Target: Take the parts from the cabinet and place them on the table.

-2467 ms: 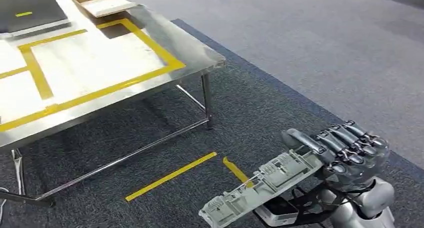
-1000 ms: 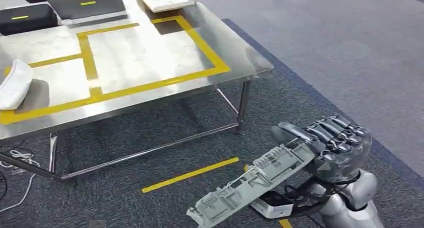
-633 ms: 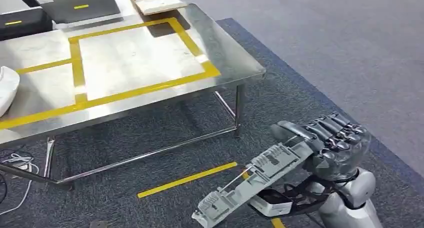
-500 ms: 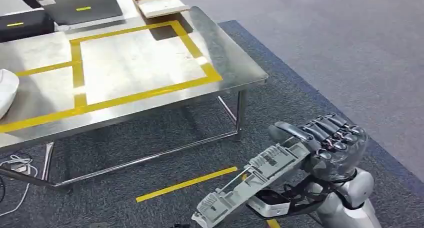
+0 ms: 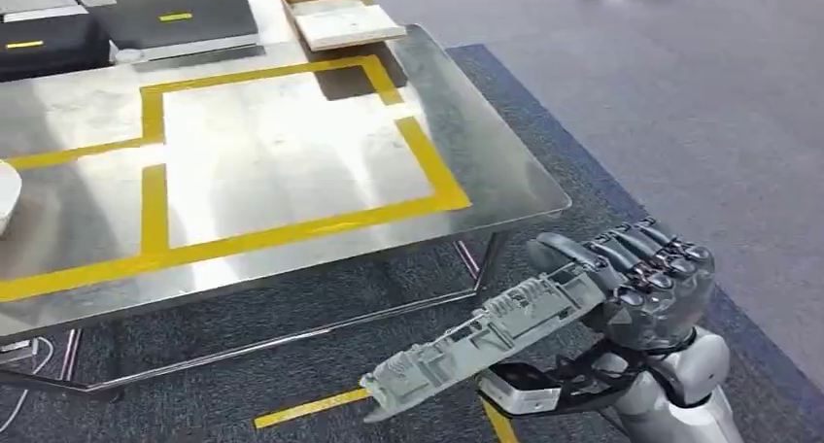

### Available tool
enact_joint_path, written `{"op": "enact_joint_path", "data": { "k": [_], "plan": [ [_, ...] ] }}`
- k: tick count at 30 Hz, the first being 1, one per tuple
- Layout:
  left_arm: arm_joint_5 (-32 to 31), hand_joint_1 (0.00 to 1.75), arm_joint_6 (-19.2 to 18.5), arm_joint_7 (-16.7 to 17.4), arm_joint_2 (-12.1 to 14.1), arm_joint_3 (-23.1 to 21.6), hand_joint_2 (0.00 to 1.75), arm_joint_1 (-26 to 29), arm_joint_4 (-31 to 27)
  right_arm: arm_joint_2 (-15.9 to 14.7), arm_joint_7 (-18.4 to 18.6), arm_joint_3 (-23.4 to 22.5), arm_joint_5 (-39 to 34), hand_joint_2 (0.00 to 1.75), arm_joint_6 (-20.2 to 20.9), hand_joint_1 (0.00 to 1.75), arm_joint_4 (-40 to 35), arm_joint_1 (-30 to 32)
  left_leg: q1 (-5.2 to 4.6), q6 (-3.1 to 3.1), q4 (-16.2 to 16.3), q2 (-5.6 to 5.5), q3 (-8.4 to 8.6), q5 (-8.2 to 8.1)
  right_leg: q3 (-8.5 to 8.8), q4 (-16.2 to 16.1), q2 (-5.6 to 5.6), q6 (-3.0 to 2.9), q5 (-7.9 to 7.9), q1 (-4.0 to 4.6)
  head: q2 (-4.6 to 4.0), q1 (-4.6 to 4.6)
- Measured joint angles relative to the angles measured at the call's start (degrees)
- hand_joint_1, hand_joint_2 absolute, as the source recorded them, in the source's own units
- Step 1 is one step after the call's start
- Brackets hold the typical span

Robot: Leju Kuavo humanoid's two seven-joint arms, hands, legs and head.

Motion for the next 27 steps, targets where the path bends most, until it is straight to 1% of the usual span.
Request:
{"op": "enact_joint_path", "data": {
  "k": [1,2,3,4,5,6,7,8,9,10,11,12,13,14,15,16,17,18,19,20,21,23,24,25,26,27],
  "plan": [
    [0.0,0.0,0.0,0.0,-0.1,0.0,1.75,0.0,0.0,0.0,0.0,0.0,0.0,1.75,0.0,1.75,0.0,0.0,0.14,-0.17,0.0,-0.84,1.14,-0.83,-0.88,-2.5,0.11,0.2,1.56,0.02,0.0,-0.02],
    [0.0,0.0,0.0,0.0,-0.1,0.0,1.75,0.0,0.0,0.0,0.0,0.0,0.0,1.75,0.0,1.75,0.0,0.0,0.33,-0.43,0.0,-1.7,2.22,-1.73,-1.33,-6.6,0.86,0.37,7.35,0.03,0.0,0.05],
    [0.0,0.0,0.0,0.0,-0.2,0.0,1.75,0.1,0.0,0.0,0.0,0.0,0.0,1.75,0.0,1.75,0.1,0.0,0.47,-0.66,0.0,-2.3,2.38,-2.43,-1.56,-10.8,2.72,0.24,15.48,-0.08,0.0,0.11],
    [0.0,0.0,0.0,0.0,-0.3,0.0,1.75,0.1,0.0,0.0,0.0,0.0,0.0,1.75,0.0,1.75,0.3,0.2,0.52,-1.02,0.8,-3.18,3.24,-3.19,-1.95,-13.4,4.25,-0.39,21.48,-0.17,0.0,0.09],
    [0.0,0.0,0.0,-0.1,-0.4,0.0,1.75,0.2,0.0,0.0,0.0,-0.1,0.0,1.75,0.0,1.75,0.4,0.2,0.5,-1.55,0.5,-4.13,3.07,-3.86,-0.7,-13.0,4.09,-1.26,21.6,0.14,0.0,0.42],
    [0.0,0.0,0.0,-0.1,-0.5,0.0,1.75,0.4,0.0,0.0,-0.1,-0.1,0.0,1.75,0.0,1.75,0.3,0.2,0.67,-1.95,0.4,-4.64,3.42,-4.07,-0.53,-13.0,3.26,-2.0,22.35,0.2,0.02,0.26],
    [0.0,0.0,0.0,-0.2,-0.5,0.0,1.75,0.4,0.0,0.0,0.0,-0.1,0.0,1.75,0.0,1.75,0.3,-0.1,0.57,-2.06,0.7,-4.59,3.68,-3.74,-0.18,-13.4,2.43,-2.42,22.17,0.33,0.0,0.31],
    [0.0,0.0,0.0,-0.3,-0.3,0.0,1.75,0.4,0.0,0.1,-0.1,-0.1,0.0,1.75,0.0,1.75,0.3,-0.2,0.21,-2.22,0.1,-4.76,4.14,-4.23,0.57,-14.0,1.77,-2.7,22.17,-0.13,0.02,0.29],
    [0.0,0.0,0.0,-0.4,-0.1,0.1,1.75,0.3,0.0,0.2,-0.2,-0.1,0.0,1.75,0.0,1.75,0.3,-0.3,-0.15,-2.46,1.4,-2.49,3.69,-4.25,1.46,-14.6,1.06,-2.7,22.21,-0.32,0.0,0.22],
    [0.0,0.0,0.0,-0.5,-0.3,0.1,1.75,0.0,0.0,0.2,-0.1,-0.2,0.0,1.75,0.0,1.75,0.3,-0.1,-0.11,-3.06,4.6,0.65,1.88,-4.46,2.09,-14.9,0.19,-3.03,21.97,-0.57,0.0,-0.66],
    [0.0,0.0,0.0,-0.5,-0.3,0.1,1.75,-0.2,0.0,0.2,-0.1,-0.2,-0.1,1.75,0.0,1.75,0.3,-0.2,0.35,-3.76,8.8,2.49,-0.63,-5.59,2.54,-15.0,-0.5,-3.08,21.65,-0.63,0.0,-0.81],
    [0.0,0.0,0.0,-0.5,-0.3,0.1,1.75,-0.2,0.0,0.2,-0.2,-0.3,-0.1,1.75,0.0,1.75,0.3,-0.1,0.82,-4.18,12.5,3.33,-3.02,-7.45,2.9,-15.0,-1.23,-3.1,21.22,-0.7,0.02,-0.79],
    [0.0,0.0,0.0,-0.5,-0.3,0.1,1.75,-0.2,0.0,0.2,-0.4,-0.3,0.0,1.75,0.0,1.75,0.3,0.0,1.28,-4.67,15.3,3.73,-5.1,-9.65,3.31,-15.0,-1.9,-3.06,20.75,-0.83,0.0,-0.83],
    [0.0,0.0,0.0,-0.5,-0.3,0.1,1.75,-0.1,0.0,0.2,-0.4,-0.3,0.0,1.75,0.0,1.75,0.3,0.1,1.7,-5.08,16.1,3.85,-6.2,-10.3,3.75,-15.0,-2.52,-3.0,20.34,-0.98,0.0,-0.83],
    [0.0,0.0,0.0,-0.5,-0.2,0.1,1.75,0.0,0.0,0.2,-0.4,-0.3,-0.1,1.75,0.0,1.75,0.3,0.2,2.11,-5.51,14.8,3.98,-6.29,-8.92,4.32,-15.0,-3.11,-2.8,19.89,-1.16,0.0,-0.85],
    [0.0,0.0,0.0,-0.5,-0.2,0.1,1.75,0.1,0.0,0.2,-0.4,-0.3,-0.1,1.75,0.0,1.75,0.3,0.1,2.49,-5.96,11.3,4.19,-5.39,-5.67,4.91,-15.0,-3.67,-2.49,19.46,-1.42,0.0,-0.83],
    [0.0,0.0,0.0,-0.5,-0.2,0.1,1.75,0.1,0.0,0.2,-0.4,-0.3,-0.1,1.75,0.0,1.75,0.3,0.1,2.75,-6.38,6.5,4.76,-3.79,-1.84,5.56,-15.0,-4.28,-2.16,19.01,-1.64,0.0,-0.85],
    [0.0,0.0,0.0,-0.5,-0.2,0.1,1.75,0.1,0.0,0.2,-0.4,-0.3,-0.1,1.75,0.0,1.75,0.3,0.1,2.94,-6.6,1.4,6.45,-1.98,1.85,6.23,-15.0,-4.84,-1.69,18.55,-1.84,0.0,-0.83],
    [0.0,0.0,0.0,-0.5,-0.3,0.1,1.75,0.0,0.0,0.2,-0.4,-0.3,-0.1,1.75,0.0,1.75,0.3,0.1,2.07,-6.96,0.6,8.35,-1.92,0.28,6.7,-14.9,-5.31,-1.27,18.27,-1.78,0.0,-0.96],
    [0.0,0.0,0.1,-0.5,-0.3,0.1,1.75,-0.3,0.0,0.2,-0.4,-0.3,-0.2,1.75,0.0,1.75,0.3,0.1,1.85,-5.69,0.3,8.64,-1.99,-0.69,6.6,-14.9,-5.7,-0.71,17.97,-1.38,0.02,-1.36],
    [0.0,0.0,0.0,-0.5,-0.4,0.0,1.75,-0.3,0.0,0.2,-0.4,-0.3,-0.2,1.75,0.0,1.75,0.3,0.1,1.82,-5.16,0.5,8.19,-2.15,0.77,6.79,-14.9,-6.32,-0.21,17.53,-1.26,0.0,-1.16],
    [0.0,0.0,0.1,-0.5,-0.3,0.1,1.75,-0.1,0.0,0.2,-0.4,-0.2,-0.2,1.75,0.0,1.75,0.3,0.1,1.83,-4.22,0.8,6.72,-2.14,0.55,7.84,-15.3,-7.69,0.58,17.1,-1.37,0.0,-1.16],
    [0.0,0.0,0.2,-0.5,-0.2,0.1,1.75,-0.1,0.0,0.2,-0.4,-0.2,-0.2,1.75,0.0,1.75,0.3,-0.1,2.09,-3.66,0.5,5.96,-1.92,0.78,7.49,-15.0,-6.05,1.05,16.3,-1.78,0.0,-0.94],
    [0.0,0.0,0.2,-0.5,-0.3,0.1,1.75,-0.2,0.0,0.2,-0.4,-0.2,-0.2,1.75,0.0,1.75,0.3,-0.1,2.04,-3.27,0.5,5.39,-1.93,0.72,6.69,-12.8,-2.86,0.76,14.58,-1.77,0.0,-0.87],
    [0.0,0.0,0.2,-0.6,-0.3,0.1,1.75,-0.3,0.0,0.2,-0.4,-0.3,-0.2,1.75,0.0,1.75,0.3,0.0,1.96,-2.89,0.6,4.79,-1.96,0.7,4.7,-8.7,-1.29,0.48,12.34,-1.49,0.0,-0.61],
    [0.0,0.0,0.2,-0.6,-0.3,0.1,1.75,-0.4,0.0,0.2,-0.4,-0.3,-0.2,1.75,0.0,1.75,0.3,0.1,1.77,-2.56,0.6,4.02,-1.99,0.65,2.0,-3.3,-0.64,0.27,10.09,-1.17,0.02,-0.54]
  ]
}}
